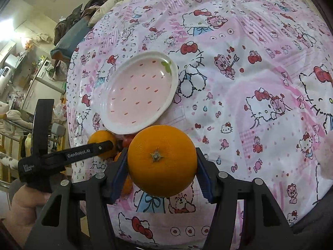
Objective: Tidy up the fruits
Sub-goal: 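Close the left gripper on the yellow-orange citrus while the right gripper holds the large orange, then carry both fruits over the plate while the right gripper releases the large orange onto it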
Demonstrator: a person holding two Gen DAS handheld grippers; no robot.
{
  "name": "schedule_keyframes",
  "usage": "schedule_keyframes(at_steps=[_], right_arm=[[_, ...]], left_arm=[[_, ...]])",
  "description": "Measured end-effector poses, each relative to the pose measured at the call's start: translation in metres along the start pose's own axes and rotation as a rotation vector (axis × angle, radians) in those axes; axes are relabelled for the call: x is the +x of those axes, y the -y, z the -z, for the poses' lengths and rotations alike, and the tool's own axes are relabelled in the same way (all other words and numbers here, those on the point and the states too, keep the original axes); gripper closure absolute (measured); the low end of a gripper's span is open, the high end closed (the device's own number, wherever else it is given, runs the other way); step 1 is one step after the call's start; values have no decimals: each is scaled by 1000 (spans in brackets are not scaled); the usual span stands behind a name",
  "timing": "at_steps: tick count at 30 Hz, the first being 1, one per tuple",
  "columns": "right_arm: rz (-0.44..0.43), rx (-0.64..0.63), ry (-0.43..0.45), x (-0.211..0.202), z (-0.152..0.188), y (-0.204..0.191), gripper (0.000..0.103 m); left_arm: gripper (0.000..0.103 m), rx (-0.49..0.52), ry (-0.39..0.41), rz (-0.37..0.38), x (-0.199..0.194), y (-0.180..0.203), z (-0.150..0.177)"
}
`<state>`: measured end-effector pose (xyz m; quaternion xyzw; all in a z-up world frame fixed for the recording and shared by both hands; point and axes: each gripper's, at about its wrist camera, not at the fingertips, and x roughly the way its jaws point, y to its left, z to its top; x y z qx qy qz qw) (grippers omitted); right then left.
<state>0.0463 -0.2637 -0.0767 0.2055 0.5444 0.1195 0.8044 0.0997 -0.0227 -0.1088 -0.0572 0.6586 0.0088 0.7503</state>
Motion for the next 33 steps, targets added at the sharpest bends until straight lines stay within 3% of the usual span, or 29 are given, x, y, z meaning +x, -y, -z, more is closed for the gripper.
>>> schedule_keyframes(at_steps=[7, 15, 25, 33], right_arm=[[14, -21, -7, 3, 2, -3, 41], [4, -25, 1, -2, -1, -3, 41], [-26, -91, 44, -10, -45, -15, 41], [-22, -127, 26, 13, -83, -18, 41]], left_arm=[[53, -20, 9, 60, -18, 2, 11], [53, -10, 103, 94, -55, -11, 11], [53, 18, 188, 86, -76, -12, -30], [53, 60, 212, 79, -72, 4, -65]])
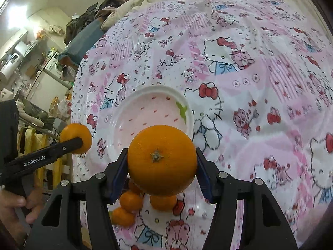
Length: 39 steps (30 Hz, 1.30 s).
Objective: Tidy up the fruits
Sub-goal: 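Carry both fruits over the plate while the right gripper releases the large orange onto it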
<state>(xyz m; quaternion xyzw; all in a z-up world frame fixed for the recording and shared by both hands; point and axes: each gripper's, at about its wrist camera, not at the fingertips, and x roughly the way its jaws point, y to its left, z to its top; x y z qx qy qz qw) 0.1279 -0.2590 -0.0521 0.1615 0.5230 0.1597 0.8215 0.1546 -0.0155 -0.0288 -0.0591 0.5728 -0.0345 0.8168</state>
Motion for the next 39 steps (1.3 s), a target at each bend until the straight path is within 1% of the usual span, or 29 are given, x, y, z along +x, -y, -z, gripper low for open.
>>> schedule_keyframes(at_steps=[4, 5, 6, 7, 8, 10, 11, 14, 18, 22, 25, 27, 31, 35, 38, 39], right_arm=[[6, -38, -7, 12, -13, -3, 41], [9, -49, -9, 16, -16, -5, 41], [14, -56, -11, 19, -20, -5, 41], [23, -60, -14, 24, -23, -5, 41], [31, -60, -20, 30, -27, -5, 41], [35, -67, -35, 42, -35, -4, 41], [34, -73, -41, 47, -38, -5, 41], [28, -104, -59, 62, -46, -6, 41], [27, -136, -98, 84, -51, -9, 41], [34, -173, -141, 108, -54, -13, 41], [32, -206, -150, 122, -55, -19, 41], [52, -226, -153, 131, -57, -23, 41], [85, -251, -149, 140, -60, -23, 39], [112, -293, -141, 142, -56, -28, 38], [98, -277, -143, 140, -58, -26, 37], [90, -266, -140, 139, -59, -25, 32]], left_arm=[[53, 8, -4, 11, 12, 5, -9], [53, 20, 14, -1, 15, 7, -11], [53, 43, 40, -31, 19, 10, -12], [53, 54, 48, -49, 22, 12, -14], [53, 49, 37, -53, 28, 11, -16], [53, 14, 5, -12, 38, 6, -22], [53, 10, 5, -8, 40, 4, -25], [53, 24, 31, -42, 45, 3, -30], [53, 35, 41, -59, 55, 0, -39], [53, -5, 36, -53, 57, -10, -46], [53, -35, 35, -41, 58, -16, -50], [53, -36, 37, -39, 57, -16, -51], [53, -45, 36, -36, 58, -16, -53], [53, -44, 26, -31, 60, -15, -53], [53, -46, 21, -26, 61, -13, -52], [53, -46, 20, -24, 62, -12, -52]])
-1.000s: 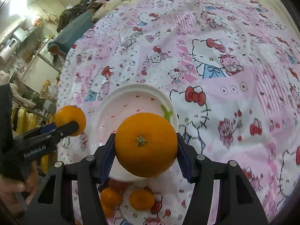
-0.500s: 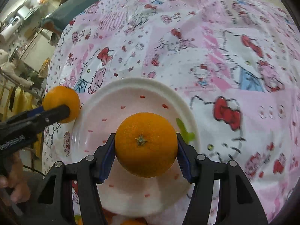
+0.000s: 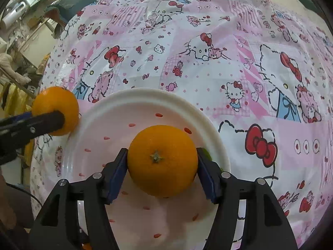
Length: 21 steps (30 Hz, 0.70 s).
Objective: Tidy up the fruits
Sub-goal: 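Carry both fruits over the plate while the right gripper releases the large orange onto it, then lower the yellow-orange citrus onto the plate and open the left gripper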
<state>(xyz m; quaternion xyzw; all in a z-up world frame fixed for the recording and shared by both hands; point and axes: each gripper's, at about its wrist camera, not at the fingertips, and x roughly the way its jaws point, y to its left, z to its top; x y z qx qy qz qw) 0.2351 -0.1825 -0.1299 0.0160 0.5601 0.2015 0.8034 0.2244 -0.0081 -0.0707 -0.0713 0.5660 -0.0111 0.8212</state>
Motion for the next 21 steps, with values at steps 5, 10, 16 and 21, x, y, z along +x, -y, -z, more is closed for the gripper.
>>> schedule_keyframes(at_steps=[5, 10, 16, 21], right_arm=[[26, -17, 51, -17, -3, 0, 20], [7, 67, 94, -46, 3, 19, 20], [-12, 196, 142, -78, 9, 49, 20], [-18, 257, 161, -90, 11, 71, 20]], left_arm=[[53, -2, 6, 10, 0, -1, 2], [53, 23, 15, 3, 5, 6, 7], [53, 61, 38, 68, 3, 27, 6], [53, 121, 34, 106, 14, 49, 5]])
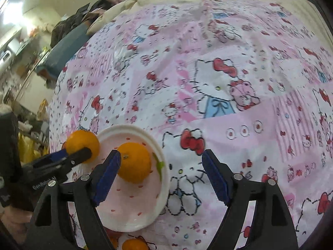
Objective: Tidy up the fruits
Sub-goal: 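Lower the yellow-orange citrus onto the plate and open the left gripper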
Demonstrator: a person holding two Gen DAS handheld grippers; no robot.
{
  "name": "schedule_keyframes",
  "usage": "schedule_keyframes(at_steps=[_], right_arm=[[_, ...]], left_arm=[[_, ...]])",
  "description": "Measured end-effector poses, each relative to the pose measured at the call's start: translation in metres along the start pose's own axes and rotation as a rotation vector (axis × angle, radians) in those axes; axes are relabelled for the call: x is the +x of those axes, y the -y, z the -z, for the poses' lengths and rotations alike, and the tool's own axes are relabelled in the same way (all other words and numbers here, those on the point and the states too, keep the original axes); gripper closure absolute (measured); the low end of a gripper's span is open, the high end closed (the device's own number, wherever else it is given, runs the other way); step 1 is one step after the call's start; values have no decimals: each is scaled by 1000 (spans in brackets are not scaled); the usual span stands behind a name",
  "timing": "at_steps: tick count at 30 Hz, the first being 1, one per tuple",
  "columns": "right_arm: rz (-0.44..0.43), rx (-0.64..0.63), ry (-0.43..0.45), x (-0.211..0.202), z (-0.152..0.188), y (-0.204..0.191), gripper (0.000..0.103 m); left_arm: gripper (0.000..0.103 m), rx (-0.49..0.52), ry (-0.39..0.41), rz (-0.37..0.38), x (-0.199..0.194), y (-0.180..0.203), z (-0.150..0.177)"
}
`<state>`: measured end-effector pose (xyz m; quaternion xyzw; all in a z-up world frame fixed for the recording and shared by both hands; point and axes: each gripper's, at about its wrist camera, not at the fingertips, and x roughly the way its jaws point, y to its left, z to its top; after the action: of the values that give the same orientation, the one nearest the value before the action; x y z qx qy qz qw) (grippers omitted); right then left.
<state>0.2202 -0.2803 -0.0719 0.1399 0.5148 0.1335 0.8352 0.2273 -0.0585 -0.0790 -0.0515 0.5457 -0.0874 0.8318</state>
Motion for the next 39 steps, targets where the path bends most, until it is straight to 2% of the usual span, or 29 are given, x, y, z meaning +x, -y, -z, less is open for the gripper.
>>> schedule_keyframes(at_steps=[4, 9, 14, 17, 19, 21, 23, 30, 39], right_arm=[[2, 16, -1, -1, -1, 9, 20], [20, 14, 4, 0, -3, 14, 20], [16, 5, 11, 1, -5, 10, 20], [20, -13, 22, 0, -6, 6, 20], [19, -10, 24, -1, -7, 5, 20], [15, -8, 23, -1, -7, 4, 20], [17, -13, 24, -2, -6, 2, 20], [3, -25, 28, -12, -5, -7, 20], [-34, -100, 27, -36, 18, -33, 20]], left_arm=[[53, 3, -28, 1, 17, 5, 0], [52, -48, -81, 9, 32, -3, 3], [50, -17, -73, -5, 32, 2, 6], [47, -28, -89, -9, 33, 1, 5], [39, -33, -96, -30, 32, -1, 5], [28, -34, -81, -24, 28, -2, 6], [25, -30, -63, -19, 21, -2, 6], [24, -37, -18, -36, -5, -7, 12], [24, -33, 64, -60, -56, -12, 26]])
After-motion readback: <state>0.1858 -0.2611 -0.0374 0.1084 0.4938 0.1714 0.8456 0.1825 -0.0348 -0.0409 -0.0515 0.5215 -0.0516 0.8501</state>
